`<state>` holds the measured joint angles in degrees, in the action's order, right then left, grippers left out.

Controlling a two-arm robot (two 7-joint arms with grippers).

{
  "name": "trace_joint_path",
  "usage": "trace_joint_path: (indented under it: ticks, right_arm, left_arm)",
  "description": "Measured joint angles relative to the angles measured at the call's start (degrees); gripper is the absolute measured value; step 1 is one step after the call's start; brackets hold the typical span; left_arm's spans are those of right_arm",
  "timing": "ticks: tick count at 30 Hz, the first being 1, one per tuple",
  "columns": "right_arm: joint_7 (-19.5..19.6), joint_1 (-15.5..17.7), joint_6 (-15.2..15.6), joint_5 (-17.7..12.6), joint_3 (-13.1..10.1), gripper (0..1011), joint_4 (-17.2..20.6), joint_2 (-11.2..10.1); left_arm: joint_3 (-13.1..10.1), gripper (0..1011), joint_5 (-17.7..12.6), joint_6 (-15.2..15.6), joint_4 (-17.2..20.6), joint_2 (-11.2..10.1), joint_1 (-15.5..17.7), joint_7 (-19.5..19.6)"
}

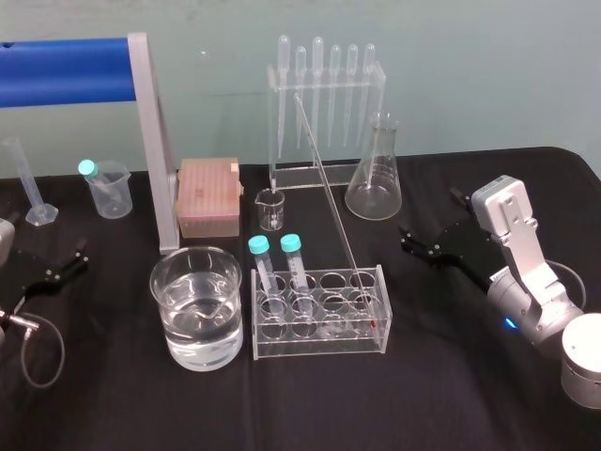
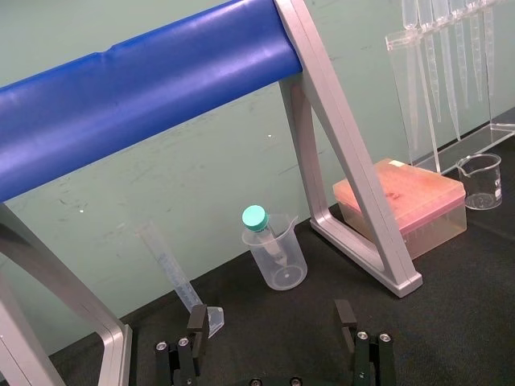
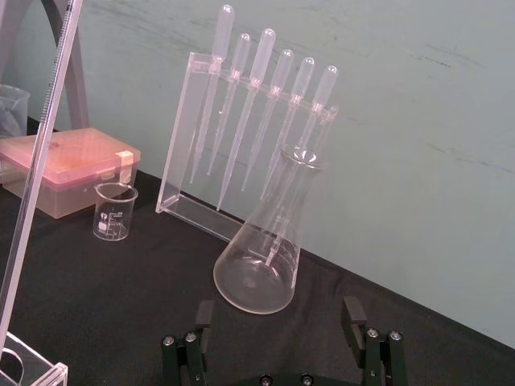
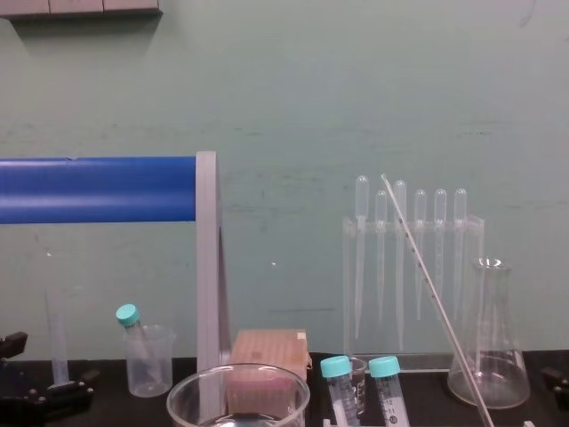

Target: Hold the thermometer with one hand and immerse one end into the beaker, then reinsert it into the test tube rack.

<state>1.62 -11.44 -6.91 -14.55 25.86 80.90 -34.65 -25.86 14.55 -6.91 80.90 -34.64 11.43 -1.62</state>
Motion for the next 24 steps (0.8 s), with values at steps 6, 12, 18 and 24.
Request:
trace_joint_path:
  ticks: [6, 12, 18, 24]
  right_arm:
    - [0.0, 0.0, 0.0, 0.0, 0.0, 1003, 0.0, 0.0]
    - [0.0, 0.0, 0.0, 0.0, 0.0, 1003, 0.0, 0.0]
    - [0.0, 0.0, 0.0, 0.0, 0.0, 1003, 0.0, 0.0]
    - [-0.5, 0.5, -0.1, -1.3, -1.4, 1003, 0.8, 0.2]
  left_arm:
    - [0.0, 1008, 0.0, 0.0, 0.0, 0.0, 0.0, 0.0]
    - [0.0, 1008, 0.0, 0.0, 0.0, 0.0, 0.0, 0.0]
    - [0.0, 1008, 0.0, 0.0, 0.0, 0.0, 0.0, 0.0]
    - [0.0, 1008, 0.0, 0.0, 0.0, 0.0, 0.0, 0.0]
